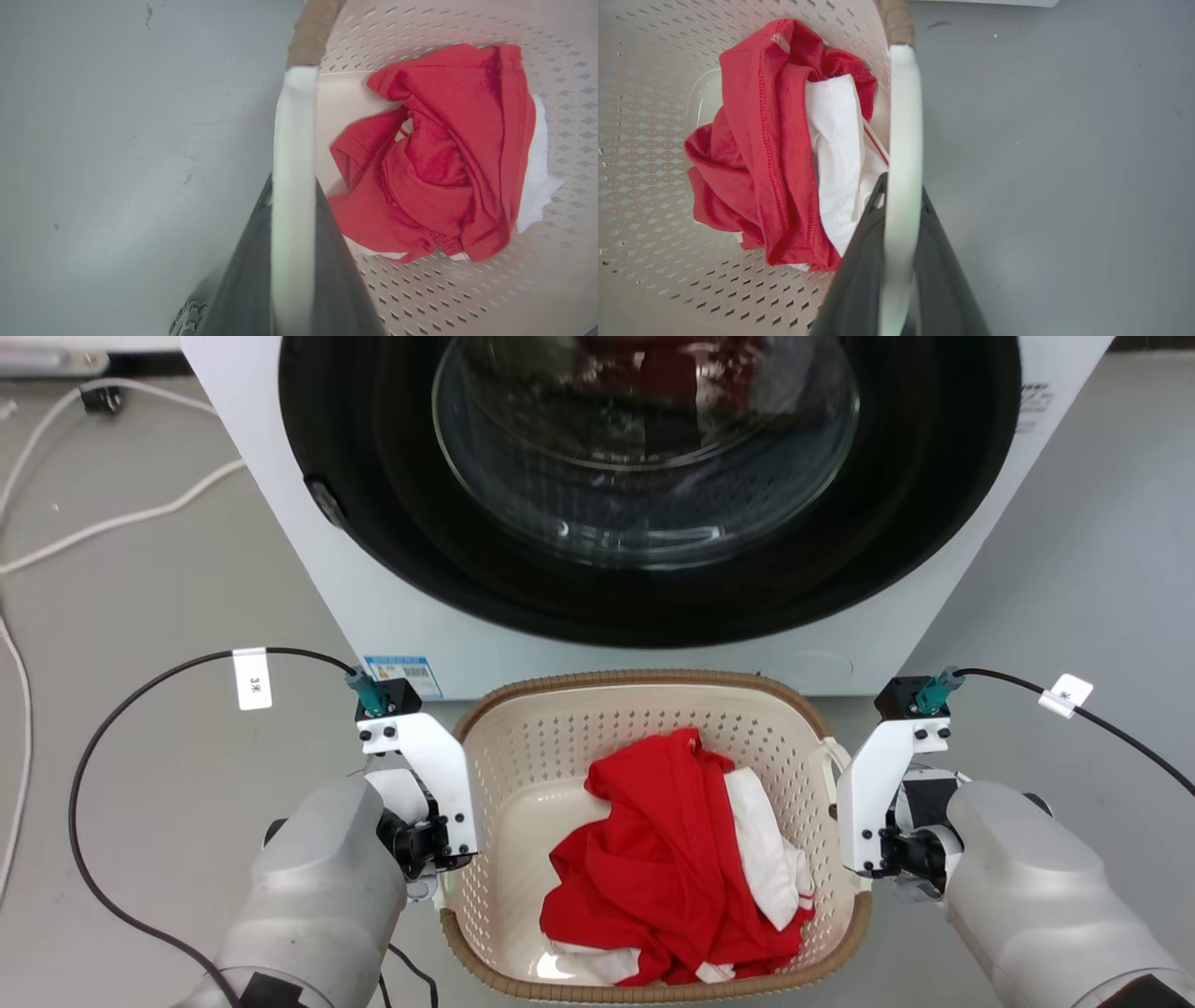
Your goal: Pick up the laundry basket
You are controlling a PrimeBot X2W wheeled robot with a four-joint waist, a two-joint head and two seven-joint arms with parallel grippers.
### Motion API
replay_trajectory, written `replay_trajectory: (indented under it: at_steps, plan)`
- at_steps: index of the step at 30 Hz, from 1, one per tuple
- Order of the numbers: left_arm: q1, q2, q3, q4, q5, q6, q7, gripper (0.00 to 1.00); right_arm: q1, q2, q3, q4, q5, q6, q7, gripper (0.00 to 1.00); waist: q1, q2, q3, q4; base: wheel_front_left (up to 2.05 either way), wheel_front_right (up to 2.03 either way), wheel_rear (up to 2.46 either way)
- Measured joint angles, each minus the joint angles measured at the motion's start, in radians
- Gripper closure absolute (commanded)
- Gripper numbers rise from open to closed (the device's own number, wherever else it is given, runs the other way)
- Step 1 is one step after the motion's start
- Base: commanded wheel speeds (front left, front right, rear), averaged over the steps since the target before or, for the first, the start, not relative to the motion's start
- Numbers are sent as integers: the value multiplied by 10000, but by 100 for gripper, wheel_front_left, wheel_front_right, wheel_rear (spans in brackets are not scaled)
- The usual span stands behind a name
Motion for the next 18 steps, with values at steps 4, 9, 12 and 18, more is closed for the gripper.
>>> replay_trajectory:
  at_steps: [4, 9, 12, 18]
  plan:
    - [24, -52, -42, 21, -79, -4, 165, 100, -33, -2, 58, 136, 155, 0, 522, 100, 0, 0, -422, -23, 0, 0, 0]
    - [308, -115, -92, 50, -174, -61, 267, 100, -30, 10, 127, 309, 299, 0, 1124, 100, -1, 0, -897, -103, 0, 0, 0]
    - [530, -148, -115, 52, -238, -88, 328, 100, 42, 21, 167, 395, 355, 0, 1308, 100, 0, 0, -1173, -148, 0, 0, 0]
    - [1163, -230, -245, 75, -385, -173, 351, 100, 462, 52, 209, 573, 456, 0, 1517, 100, -1, 0, -1757, -197, 0, 0, 0]
